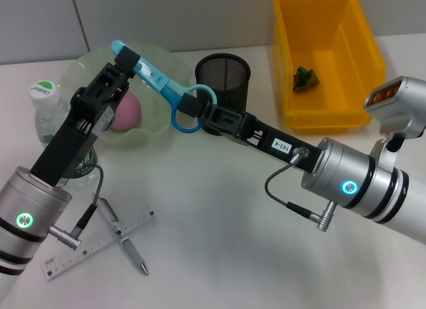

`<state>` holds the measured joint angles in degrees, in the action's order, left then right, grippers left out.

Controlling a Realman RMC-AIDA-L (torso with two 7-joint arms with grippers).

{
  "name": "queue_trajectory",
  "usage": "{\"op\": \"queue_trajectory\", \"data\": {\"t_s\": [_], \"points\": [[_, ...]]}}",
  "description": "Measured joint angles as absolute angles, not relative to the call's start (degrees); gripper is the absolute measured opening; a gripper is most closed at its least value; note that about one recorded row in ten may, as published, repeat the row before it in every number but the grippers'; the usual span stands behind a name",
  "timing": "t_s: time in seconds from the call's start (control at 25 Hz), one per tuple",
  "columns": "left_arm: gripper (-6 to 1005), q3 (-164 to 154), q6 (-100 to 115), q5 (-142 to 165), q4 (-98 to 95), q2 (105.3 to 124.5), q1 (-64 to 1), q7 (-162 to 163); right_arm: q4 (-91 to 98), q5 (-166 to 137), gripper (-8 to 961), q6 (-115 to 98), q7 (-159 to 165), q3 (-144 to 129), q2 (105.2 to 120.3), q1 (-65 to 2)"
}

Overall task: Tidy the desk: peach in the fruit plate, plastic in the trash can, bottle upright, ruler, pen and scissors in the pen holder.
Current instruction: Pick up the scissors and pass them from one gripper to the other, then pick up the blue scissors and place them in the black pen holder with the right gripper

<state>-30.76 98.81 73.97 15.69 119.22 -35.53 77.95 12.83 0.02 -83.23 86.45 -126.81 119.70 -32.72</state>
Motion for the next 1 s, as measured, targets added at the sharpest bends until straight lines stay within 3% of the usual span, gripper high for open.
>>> {"op": "queue_trajectory", "data": {"t_s": [0.36, 0.8, 1.0], "points": [[355, -30.1, 99.2, 74.2, 15.7, 119.18, -35.5, 78.1, 12.8, -0.1, 86, -83.6, 86.4, -126.8, 119.7, -32.6], [784, -30.1, 99.6, 74.2, 15.0, 119.18, -35.4, 78.1, 12.8, 0.0, 85, -84.0, 85.7, -126.7, 119.7, -32.4], [789, -30.6, 100.6, 74.8, 12.9, 119.17, -35.1, 77.6, 12.3, 0.0, 85, -86.4, 82.8, -123.8, 119.53, -31.4]]}}
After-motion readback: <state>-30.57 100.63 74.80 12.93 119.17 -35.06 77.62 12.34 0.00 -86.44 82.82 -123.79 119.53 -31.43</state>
